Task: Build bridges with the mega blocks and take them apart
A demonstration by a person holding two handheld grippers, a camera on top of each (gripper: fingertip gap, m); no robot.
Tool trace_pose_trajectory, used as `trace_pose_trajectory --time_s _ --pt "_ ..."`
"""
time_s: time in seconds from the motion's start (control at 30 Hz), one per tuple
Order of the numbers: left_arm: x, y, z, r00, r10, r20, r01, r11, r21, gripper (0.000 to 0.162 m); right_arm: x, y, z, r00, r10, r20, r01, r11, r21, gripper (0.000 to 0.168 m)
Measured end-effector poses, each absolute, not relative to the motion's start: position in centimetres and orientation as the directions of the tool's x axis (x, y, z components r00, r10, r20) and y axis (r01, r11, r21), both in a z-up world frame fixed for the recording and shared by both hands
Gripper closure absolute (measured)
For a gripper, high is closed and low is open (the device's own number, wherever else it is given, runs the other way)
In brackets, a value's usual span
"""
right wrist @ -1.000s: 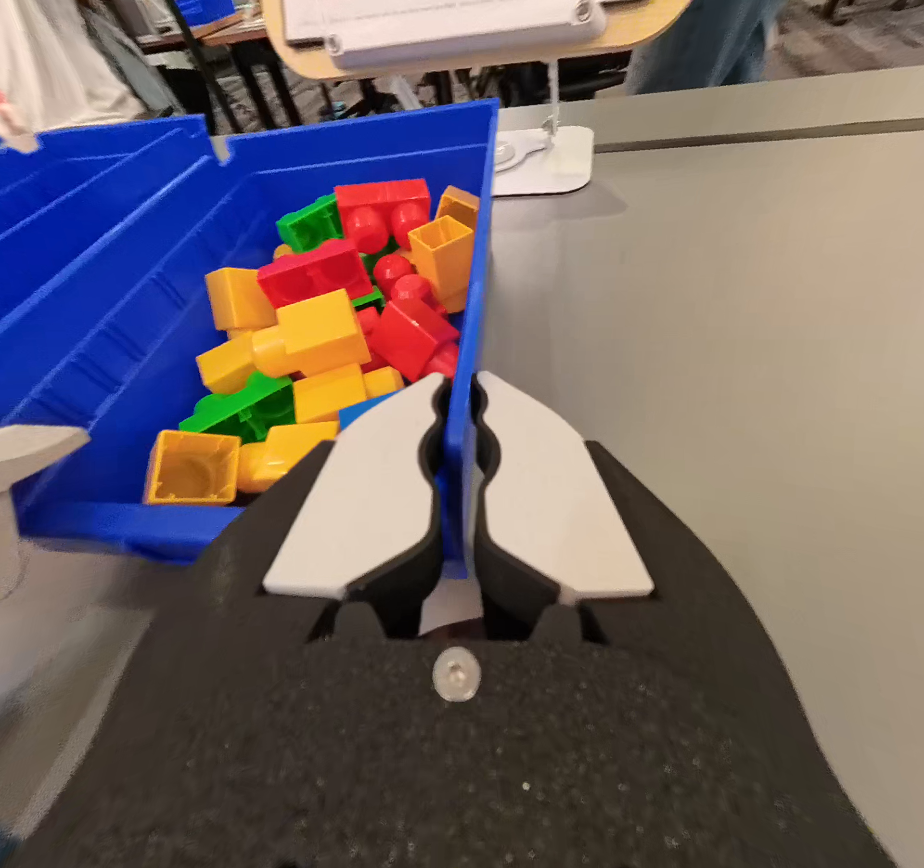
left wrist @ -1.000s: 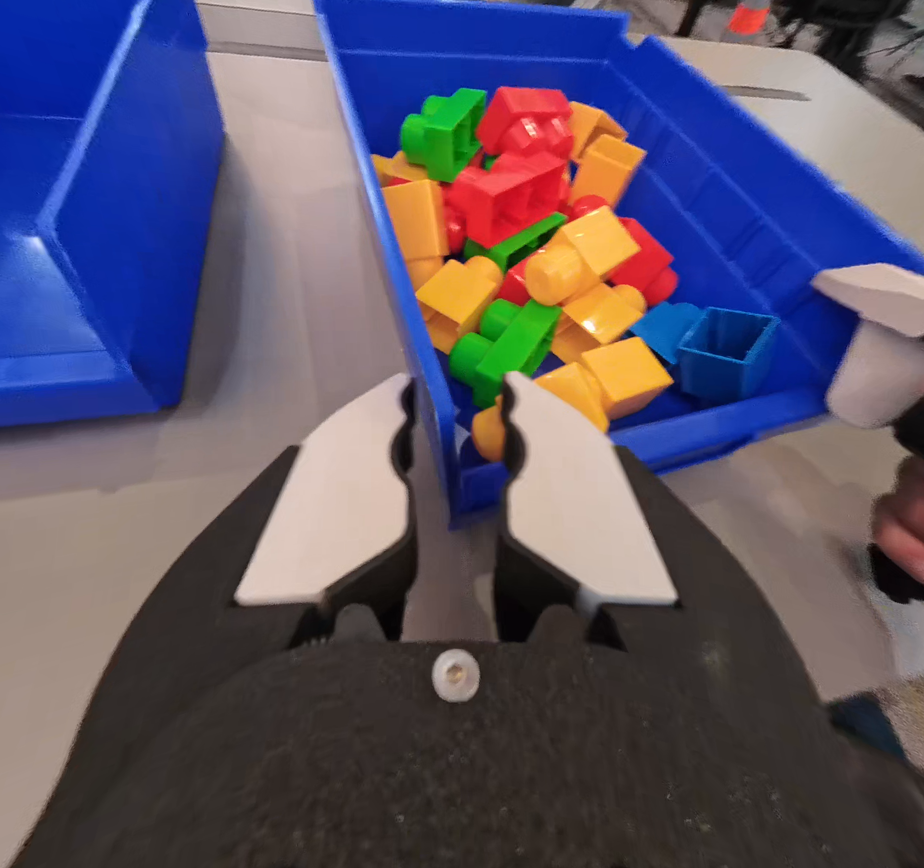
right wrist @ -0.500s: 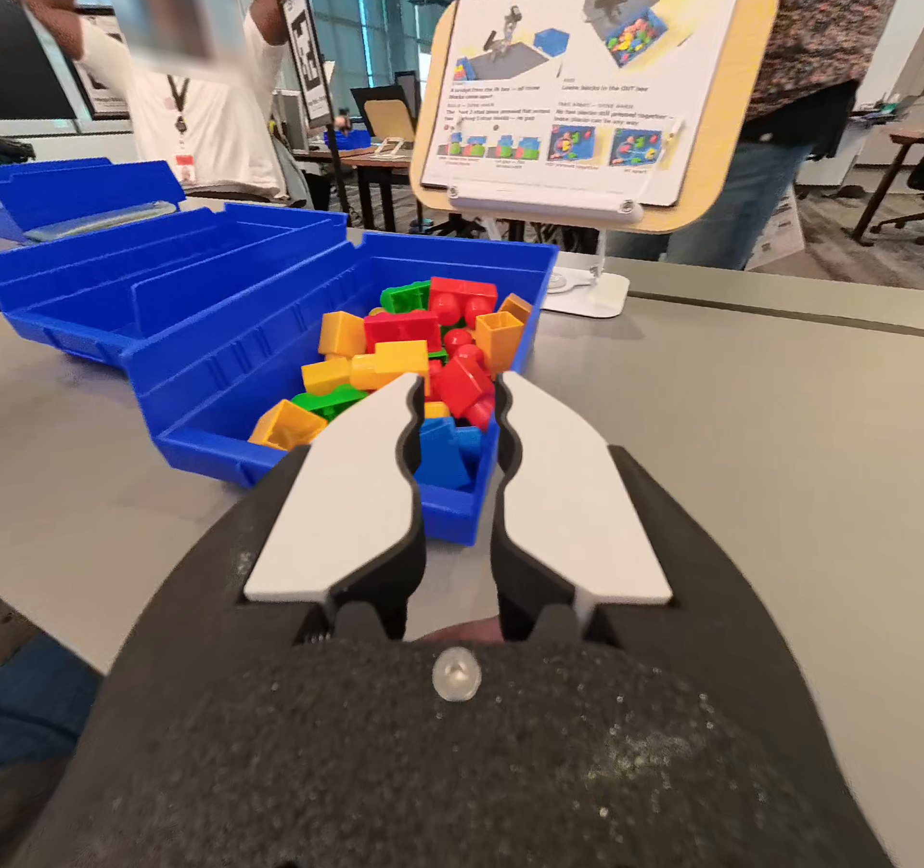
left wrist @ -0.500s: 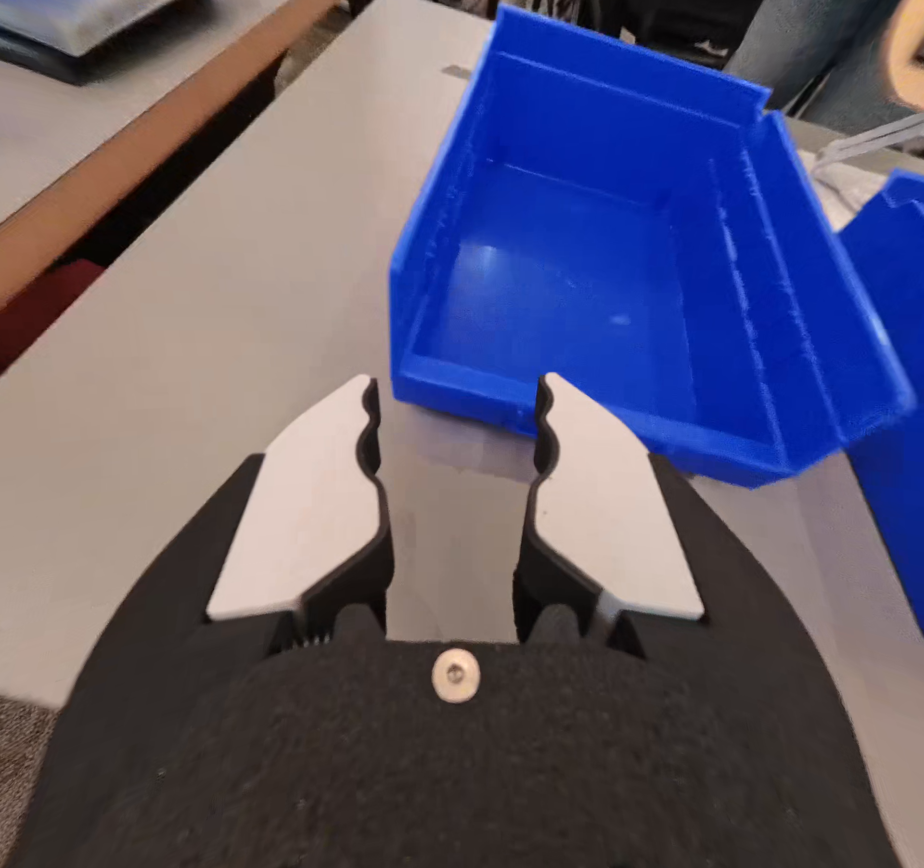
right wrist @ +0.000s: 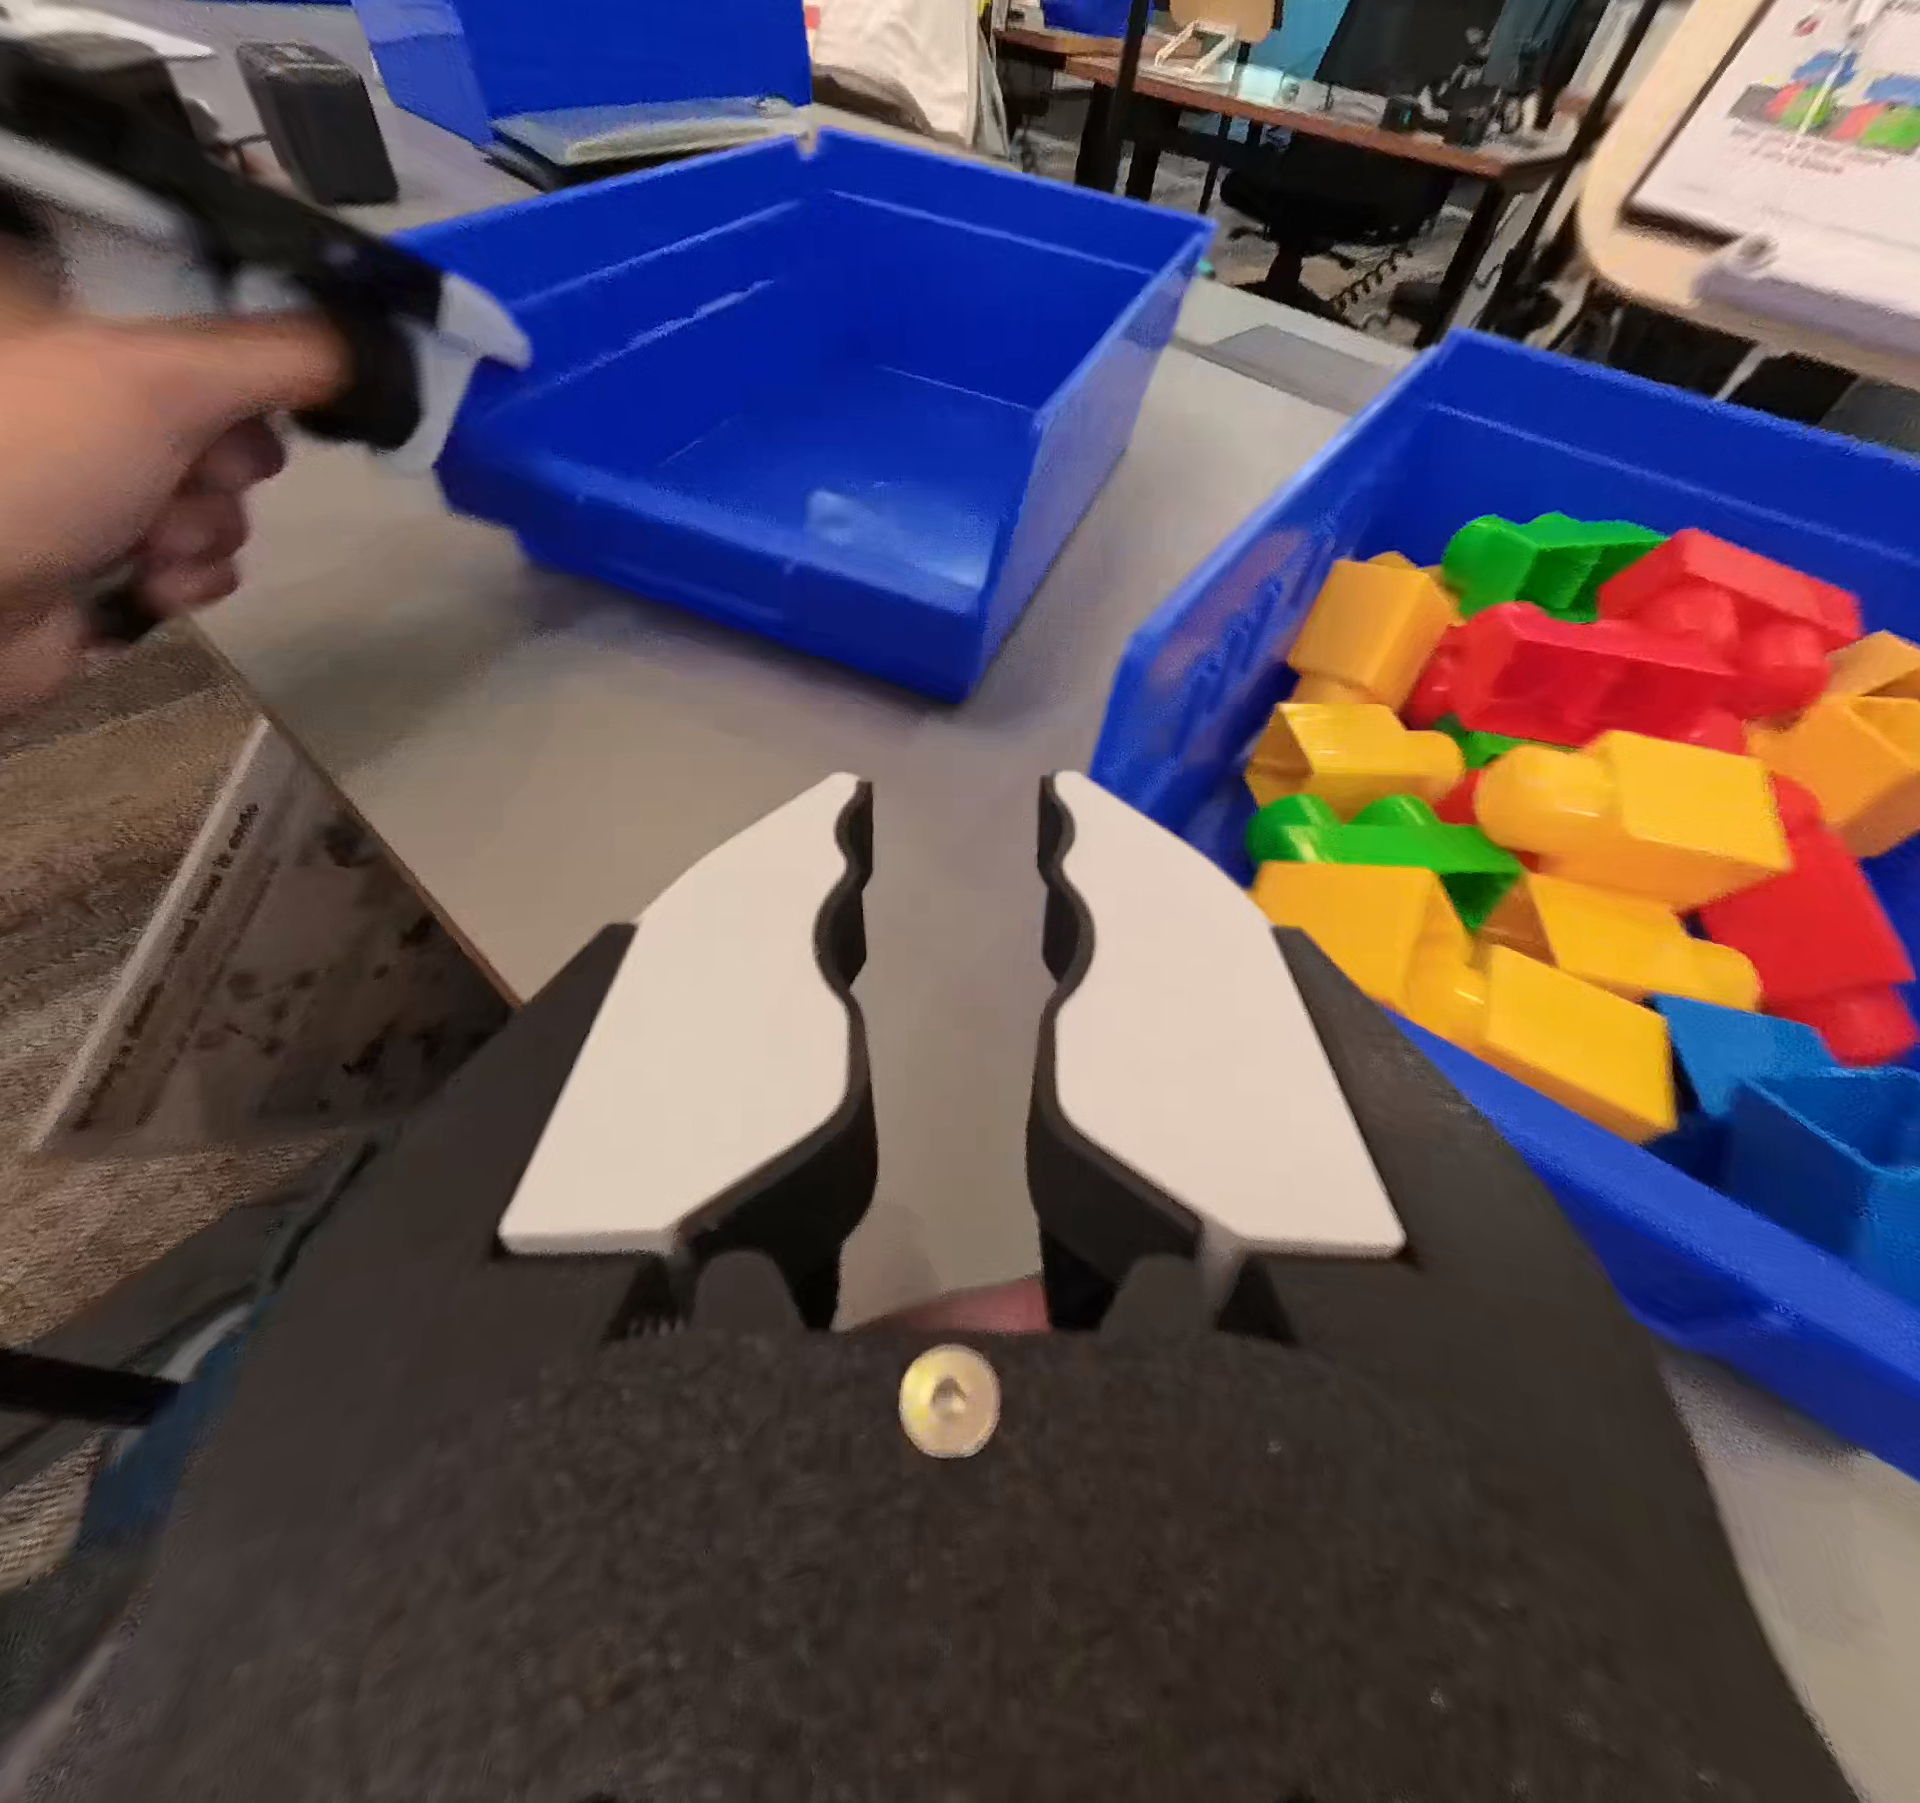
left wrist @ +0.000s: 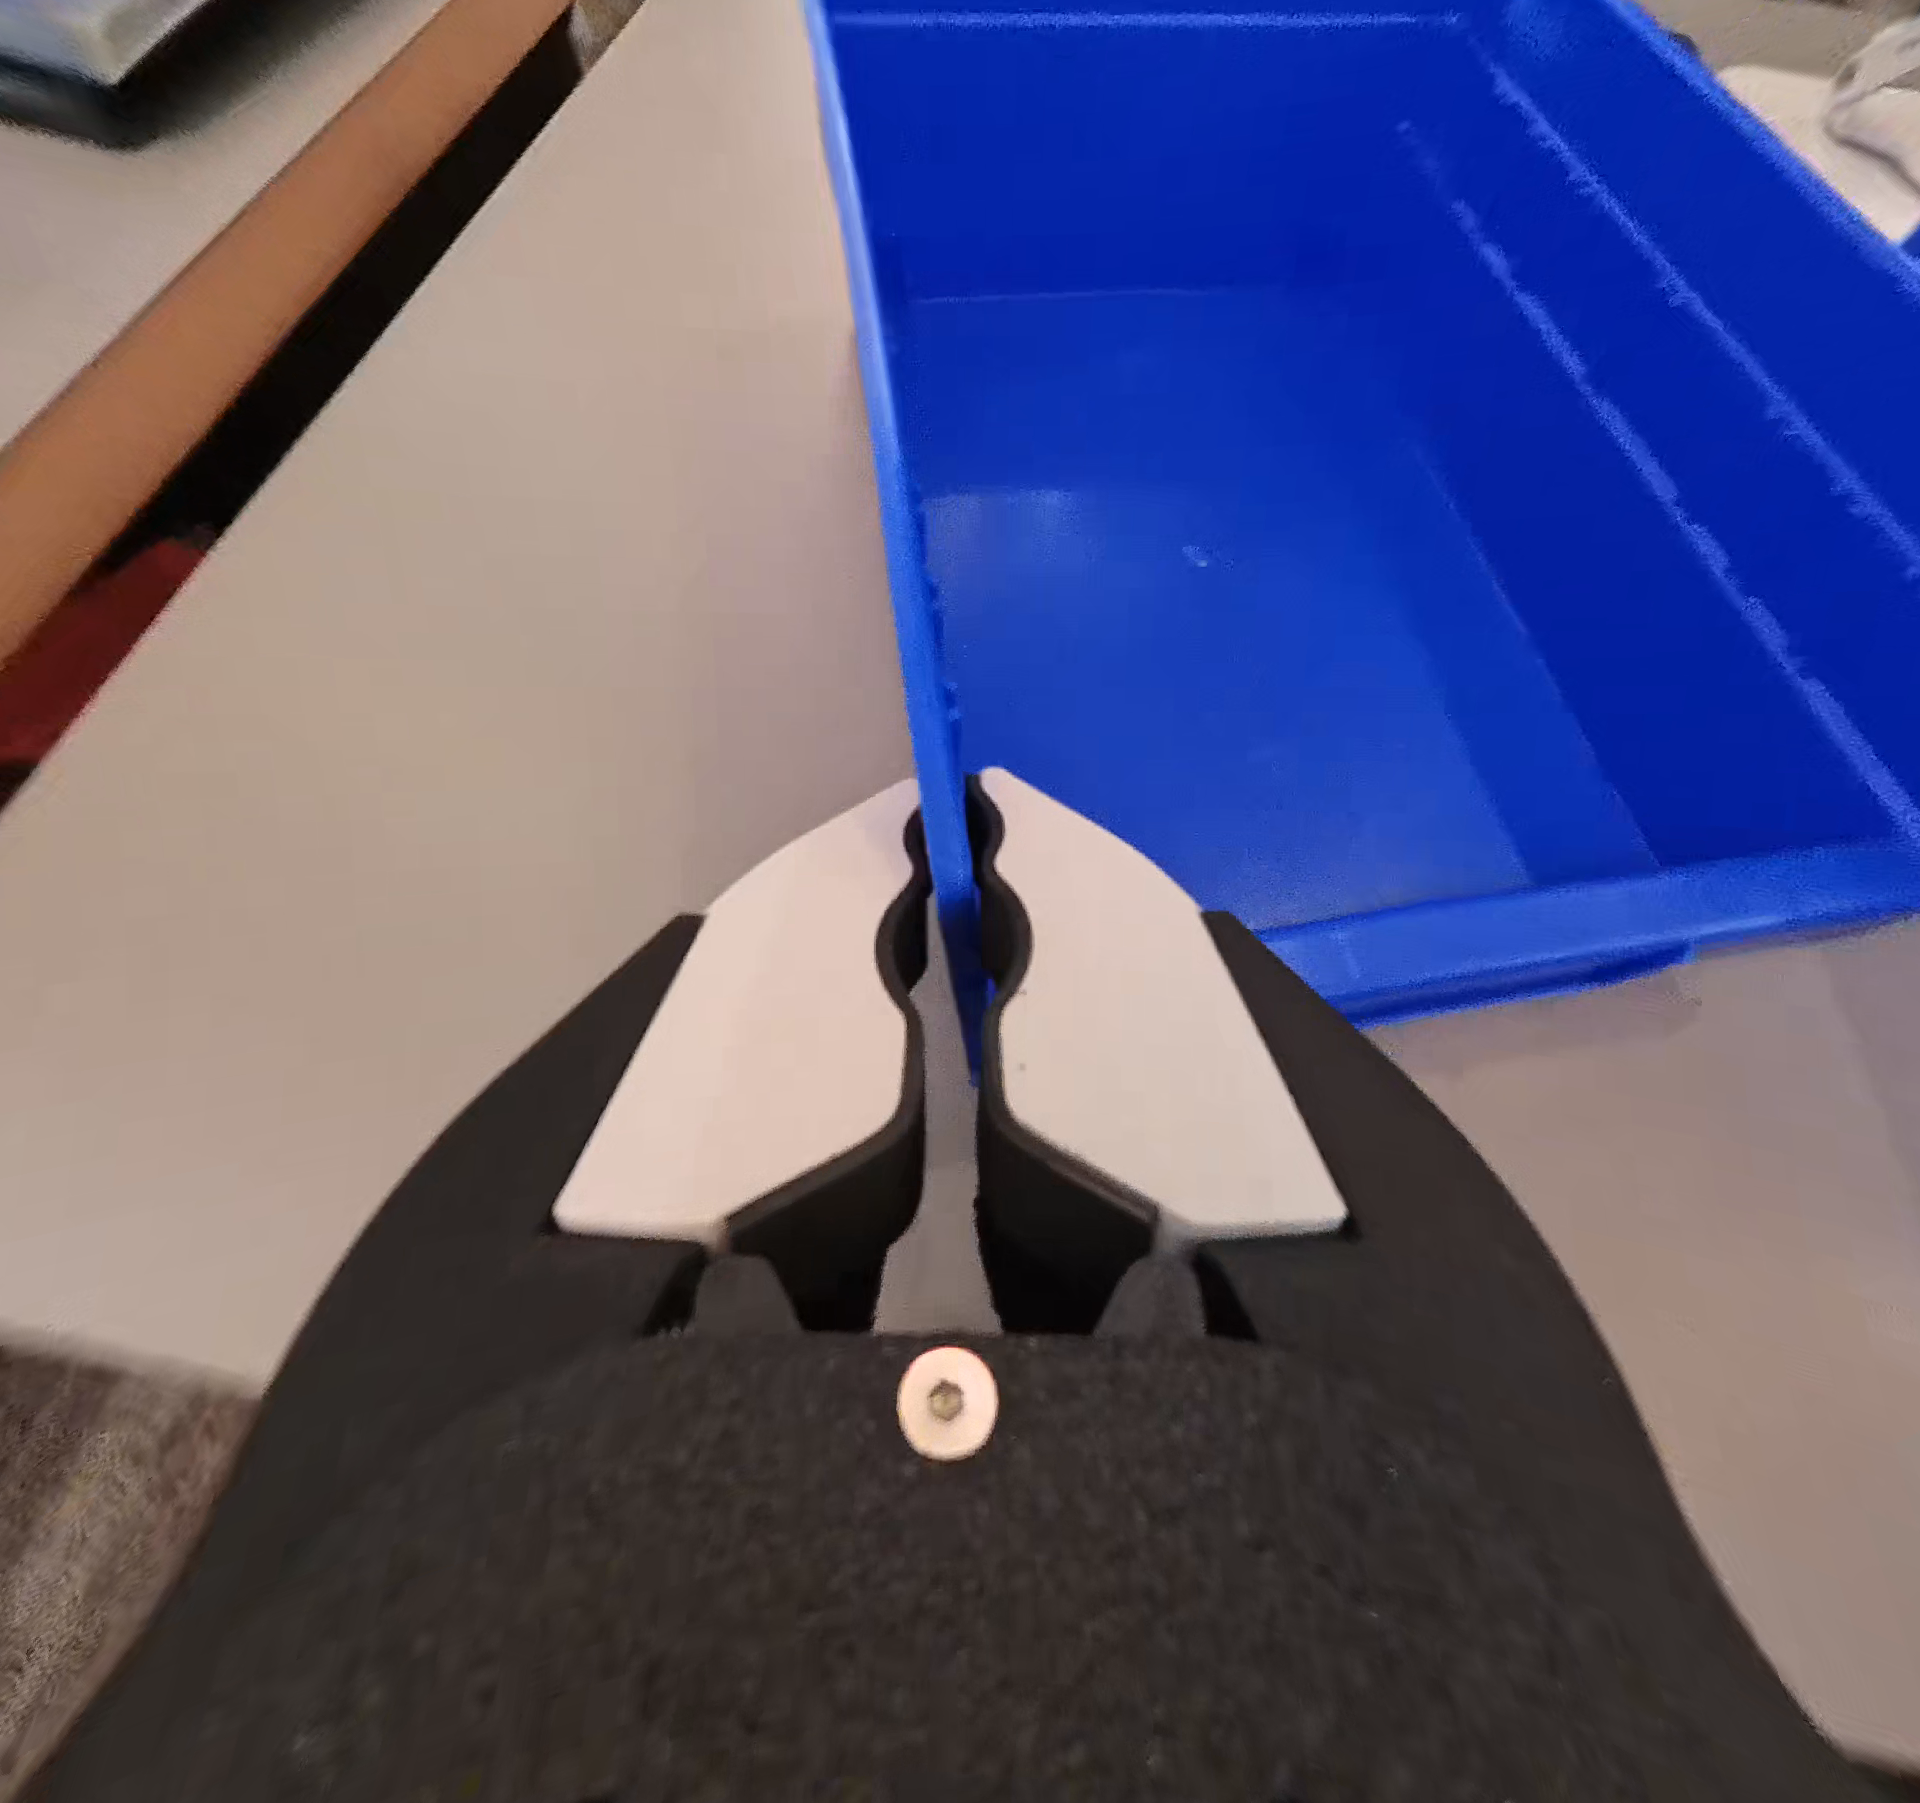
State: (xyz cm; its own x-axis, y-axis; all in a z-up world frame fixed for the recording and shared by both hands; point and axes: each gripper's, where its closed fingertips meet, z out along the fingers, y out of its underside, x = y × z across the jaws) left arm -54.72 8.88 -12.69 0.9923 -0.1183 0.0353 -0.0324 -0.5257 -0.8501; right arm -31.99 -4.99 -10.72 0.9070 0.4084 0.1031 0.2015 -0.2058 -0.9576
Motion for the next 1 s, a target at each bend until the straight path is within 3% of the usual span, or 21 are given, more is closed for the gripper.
trace_pose_trajectory --time_s 0.17,0.2,0.33,0.37,0.43,0.53,0.8,0.9,1.0 --pt "-55.4 -0.8 -12.7 0.997 -0.067 0.049 0.009 -0.5 -0.866 0.158 -33.8 -2.8 -11.7 0.934 0.357 0.002 0.116 -0.299 -0.947 0.13" --pt "-55.4 -2.6 -12.6 0.996 -0.066 0.053 0.014 -0.489 -0.872 0.158 -34.9 -3.4 -11.7 0.908 0.418 -0.032 0.107 -0.304 -0.947 0.125" --pt "-54.6 -8.7 -12.6 0.996 -0.092 0.019 -0.025 -0.458 -0.889 0.157 -37.2 -6.3 -12.9 0.877 0.476 -0.062 0.119 -0.339 -0.933 0.139" --pt "-54.4 -9.7 -12.6 0.996 -0.093 -0.013 -0.053 -0.45 -0.892 0.157 -36.3 -6.5 -12.2 0.901 0.432 -0.041 0.105 -0.308 -0.946 0.16" --pt "-53.6 -11.3 -12.2 0.995 -0.097 -0.015 -0.055 -0.42 -0.906 0.155 -35.6 -7.0 -11.0 0.902 0.431 -0.031 0.101 -0.278 -0.955 0.164" --pt "-51.8 -12.4 -9.2 0.995 -0.084 -0.053 -0.077 -0.319 -0.945 0.155 -33.6 -7.6 -7.4 0.921 0.389 -0.015 0.066 -0.194 -0.979 0.165" --pt "-38.6 -10.2 7.8 0.954 -0.252 -0.164 -0.157 0.049 -0.986 0.156 -18.7 -10.3 9.4 0.99 0.135 0.026 0.004 0.162 -0.987 0.165" --pt "-29.0 -8.6 11.3 0.909 -0.384 -0.164 -0.129 0.116 -0.985 0.156 -8.9 -11.6 12.5 0.999 -0.023 0.024 0.028 0.19 -0.981 0.165" --pt "-17.4 -7.4 11.1 0.836 -0.527 -0.152 -0.113 0.105 -0.988 0.156 2.1 -13.1 12.5 0.983 -0.182 0.027 0.054 0.147 -0.988 0.165"
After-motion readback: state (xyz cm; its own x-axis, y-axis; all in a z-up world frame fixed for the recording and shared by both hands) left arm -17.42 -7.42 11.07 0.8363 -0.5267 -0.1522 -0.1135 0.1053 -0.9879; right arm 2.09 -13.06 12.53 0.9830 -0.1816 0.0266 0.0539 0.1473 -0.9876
